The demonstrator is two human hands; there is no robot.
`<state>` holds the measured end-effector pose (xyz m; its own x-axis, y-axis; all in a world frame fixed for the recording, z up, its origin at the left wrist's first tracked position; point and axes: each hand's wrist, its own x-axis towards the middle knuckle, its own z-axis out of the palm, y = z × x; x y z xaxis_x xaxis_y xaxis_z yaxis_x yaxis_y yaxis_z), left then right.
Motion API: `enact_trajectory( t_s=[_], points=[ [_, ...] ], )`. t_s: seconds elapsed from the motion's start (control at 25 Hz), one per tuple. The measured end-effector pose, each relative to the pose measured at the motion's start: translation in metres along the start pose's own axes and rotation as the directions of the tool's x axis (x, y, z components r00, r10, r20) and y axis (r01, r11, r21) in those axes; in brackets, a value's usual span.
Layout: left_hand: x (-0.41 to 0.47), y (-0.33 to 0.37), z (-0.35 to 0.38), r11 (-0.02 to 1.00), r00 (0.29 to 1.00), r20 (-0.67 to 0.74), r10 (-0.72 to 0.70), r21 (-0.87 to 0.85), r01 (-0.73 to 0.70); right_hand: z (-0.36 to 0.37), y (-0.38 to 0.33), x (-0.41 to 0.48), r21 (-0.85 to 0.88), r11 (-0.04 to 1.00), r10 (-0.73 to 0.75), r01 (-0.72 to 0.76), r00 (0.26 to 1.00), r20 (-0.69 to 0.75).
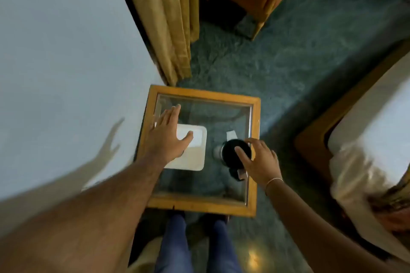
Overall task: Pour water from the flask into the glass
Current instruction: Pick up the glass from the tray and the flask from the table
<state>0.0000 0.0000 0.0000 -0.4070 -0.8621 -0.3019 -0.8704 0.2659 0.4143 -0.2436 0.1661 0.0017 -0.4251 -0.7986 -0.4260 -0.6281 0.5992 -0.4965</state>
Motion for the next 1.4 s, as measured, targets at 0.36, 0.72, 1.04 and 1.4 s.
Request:
enact_trajectory(
  t_s=[0.36,0.72,1.04,1.4],
  points=[
    [0.005,-0.076,0.153,0.920,0.945,0.160,-0.286,-0.230,0.318,0.114,0.047,-0.015,0.806,0.556,0.419,-0.204,0.906,-0.060],
    [0.029,-0.108,0.198,0.876,0.919,0.207,-0.337,-0.288,0.386,0.129,0.069,-0.009,0.845,0.533,0.157,-0.049,0.987,-0.042],
    [0.022,-0.102,0.171,0.877,0.956,0.106,-0.275,-0.379,0.294,0.094,0.035,0.029,0.861,0.497,0.186,0.114,0.954,-0.234],
    [0.007,0.012,-0.021,0.831,0.981,-0.162,-0.107,-0.557,-0.002,-0.134,-0.110,0.001,0.866,0.361,-0.002,0.345,0.929,-0.370]
  ],
)
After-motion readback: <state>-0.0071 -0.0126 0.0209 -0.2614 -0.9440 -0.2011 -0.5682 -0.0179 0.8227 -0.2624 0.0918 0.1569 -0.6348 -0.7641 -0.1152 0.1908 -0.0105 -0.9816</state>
